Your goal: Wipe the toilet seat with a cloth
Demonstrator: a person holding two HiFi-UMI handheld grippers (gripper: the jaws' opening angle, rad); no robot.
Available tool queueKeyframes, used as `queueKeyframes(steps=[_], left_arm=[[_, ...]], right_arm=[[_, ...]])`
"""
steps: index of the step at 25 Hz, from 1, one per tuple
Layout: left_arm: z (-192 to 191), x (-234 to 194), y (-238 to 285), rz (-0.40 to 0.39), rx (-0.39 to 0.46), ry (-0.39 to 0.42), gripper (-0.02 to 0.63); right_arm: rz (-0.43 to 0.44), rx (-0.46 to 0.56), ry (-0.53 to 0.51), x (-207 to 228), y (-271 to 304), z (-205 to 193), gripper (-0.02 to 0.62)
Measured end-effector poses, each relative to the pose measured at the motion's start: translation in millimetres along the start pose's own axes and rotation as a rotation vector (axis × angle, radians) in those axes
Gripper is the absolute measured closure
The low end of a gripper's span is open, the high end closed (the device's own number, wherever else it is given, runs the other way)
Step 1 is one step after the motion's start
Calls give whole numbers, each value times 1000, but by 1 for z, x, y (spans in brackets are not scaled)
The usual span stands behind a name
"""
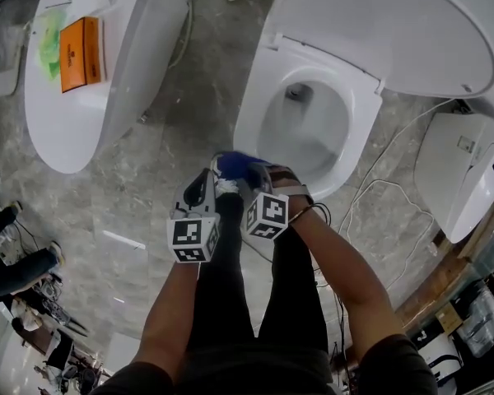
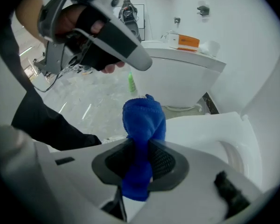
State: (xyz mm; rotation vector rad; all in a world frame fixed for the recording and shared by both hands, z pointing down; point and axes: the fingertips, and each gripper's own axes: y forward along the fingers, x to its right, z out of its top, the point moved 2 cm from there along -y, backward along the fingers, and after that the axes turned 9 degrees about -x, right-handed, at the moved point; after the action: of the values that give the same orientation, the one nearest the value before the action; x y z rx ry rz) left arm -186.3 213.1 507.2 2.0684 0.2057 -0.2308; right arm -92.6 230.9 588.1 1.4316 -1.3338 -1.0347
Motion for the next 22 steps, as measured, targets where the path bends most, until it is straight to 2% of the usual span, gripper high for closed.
queueKeyframes(steps=[3,7,15,22], left_arm=[[2,-4,-1,1,7,-10,606],[4,-16,-3,11,15,-9,606],[3,-20,2,18,10,-11,604],[17,-4,8,-3,26,12,606]], right_arm=[[-6,11,43,19,2,12,505],[-32,13,51,43,7,30,505],[-71,26,134,89,9,44,505],[-93,55,317,132,9,46,505]])
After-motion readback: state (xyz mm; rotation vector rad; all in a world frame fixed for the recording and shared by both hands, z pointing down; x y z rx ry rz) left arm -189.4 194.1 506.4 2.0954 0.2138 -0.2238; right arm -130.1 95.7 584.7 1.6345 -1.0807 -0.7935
